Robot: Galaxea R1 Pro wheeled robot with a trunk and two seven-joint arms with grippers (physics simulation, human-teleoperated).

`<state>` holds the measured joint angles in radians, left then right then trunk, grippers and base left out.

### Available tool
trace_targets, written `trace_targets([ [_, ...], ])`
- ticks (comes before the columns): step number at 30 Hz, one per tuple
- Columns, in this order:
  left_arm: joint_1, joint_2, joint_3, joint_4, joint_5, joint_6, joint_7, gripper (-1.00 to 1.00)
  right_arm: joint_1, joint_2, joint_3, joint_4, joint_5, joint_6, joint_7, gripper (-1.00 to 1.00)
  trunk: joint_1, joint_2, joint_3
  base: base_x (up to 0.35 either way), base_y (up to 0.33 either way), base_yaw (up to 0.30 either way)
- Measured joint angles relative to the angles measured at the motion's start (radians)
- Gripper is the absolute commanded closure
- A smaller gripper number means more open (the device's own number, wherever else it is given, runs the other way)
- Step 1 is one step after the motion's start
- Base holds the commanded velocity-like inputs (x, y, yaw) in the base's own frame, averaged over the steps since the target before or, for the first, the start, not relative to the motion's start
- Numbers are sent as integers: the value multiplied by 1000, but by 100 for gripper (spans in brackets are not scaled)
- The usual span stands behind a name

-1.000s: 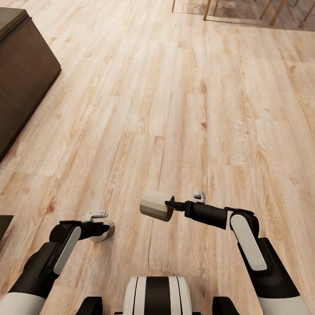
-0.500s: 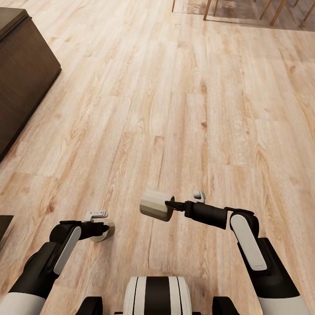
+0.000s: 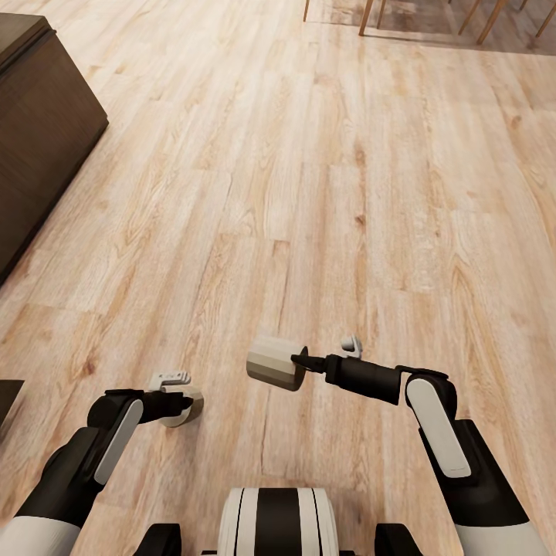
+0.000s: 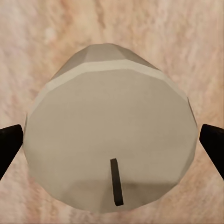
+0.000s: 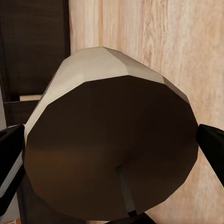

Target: Place each of the two pumpkins and all three candles from the living room inside a cabinet in the living room (use any cabinet), then make sure every cabinet is closed, and position the cauldron so it is next to a table in the living room.

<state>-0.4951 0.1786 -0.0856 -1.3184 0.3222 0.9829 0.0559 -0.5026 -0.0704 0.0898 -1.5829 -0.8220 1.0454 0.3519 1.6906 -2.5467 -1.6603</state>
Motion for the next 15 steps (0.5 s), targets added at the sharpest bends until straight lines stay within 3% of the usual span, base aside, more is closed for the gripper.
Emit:
trace_targets([
  [3, 0, 0, 0, 0, 1, 2, -1, 100, 0, 0, 0, 0, 0, 0, 0, 100, 0, 0, 0, 0, 0, 0],
  [15, 0, 2, 0, -3, 3, 9, -3, 100, 0, -1, 0, 1, 2, 0, 0, 100, -5, 3, 46, 0, 0, 0],
])
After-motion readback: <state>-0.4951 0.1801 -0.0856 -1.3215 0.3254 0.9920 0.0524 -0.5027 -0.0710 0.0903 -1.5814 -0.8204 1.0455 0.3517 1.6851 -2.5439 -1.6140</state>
